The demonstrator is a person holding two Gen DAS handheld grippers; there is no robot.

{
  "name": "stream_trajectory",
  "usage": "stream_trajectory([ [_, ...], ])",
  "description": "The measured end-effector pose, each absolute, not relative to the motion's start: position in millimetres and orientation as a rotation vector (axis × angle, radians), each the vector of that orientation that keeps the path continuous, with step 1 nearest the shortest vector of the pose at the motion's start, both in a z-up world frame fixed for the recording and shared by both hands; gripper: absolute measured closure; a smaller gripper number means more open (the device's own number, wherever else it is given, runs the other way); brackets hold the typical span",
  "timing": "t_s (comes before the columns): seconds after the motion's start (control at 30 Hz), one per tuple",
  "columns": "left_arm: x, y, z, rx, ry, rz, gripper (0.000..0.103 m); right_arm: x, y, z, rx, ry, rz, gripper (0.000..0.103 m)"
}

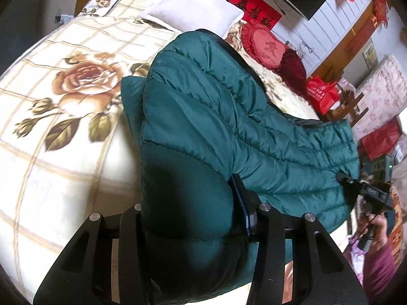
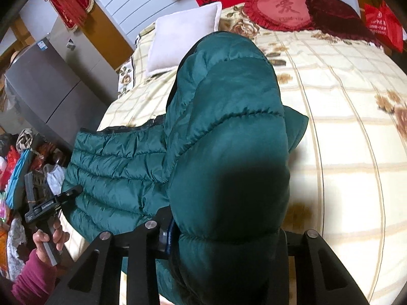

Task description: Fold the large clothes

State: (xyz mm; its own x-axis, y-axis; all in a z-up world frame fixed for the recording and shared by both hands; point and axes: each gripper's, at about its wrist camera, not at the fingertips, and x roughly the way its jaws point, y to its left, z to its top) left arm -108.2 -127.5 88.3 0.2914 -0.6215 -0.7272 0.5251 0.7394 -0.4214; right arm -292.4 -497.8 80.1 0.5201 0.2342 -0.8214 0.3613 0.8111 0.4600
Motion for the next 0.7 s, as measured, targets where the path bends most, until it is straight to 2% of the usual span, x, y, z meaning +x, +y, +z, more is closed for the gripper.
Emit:
stream_trajectory([
  [0.1, -114.3, -121.9, 78.5, -0.106, 1.050, -0.744, 0.056, -302.1, -489.7, 73.3, 0.630, 1.069, -0.140, 0.064],
  [0.13, -114.2, -121.1, 76.2, -0.113, 1.058, -0.733, 0.054, -302.5, -489.3, 69.8, 0.618, 1.076, -0.168, 0.054],
  [0.2, -115.4, -119.2, 70.5, -0.119, 1.064, -0.696, 0.044, -300.7, -486.8, 60.8, 0.575, 1.106, -0.227, 0.043],
  [0.3, -122.2, -118.5, 72.3, -0.105, 1.057, -0.668, 0.040, -300.3, -484.1, 52.2, 0.563, 1.122, -0.265, 0.037],
  [0.7, -180.0, -102.3, 104.1, 0.004, 0.906, -0.544, 0.040, -340.2, -476.6, 88.8, 0.536, 1.065, -0.383, 0.029],
])
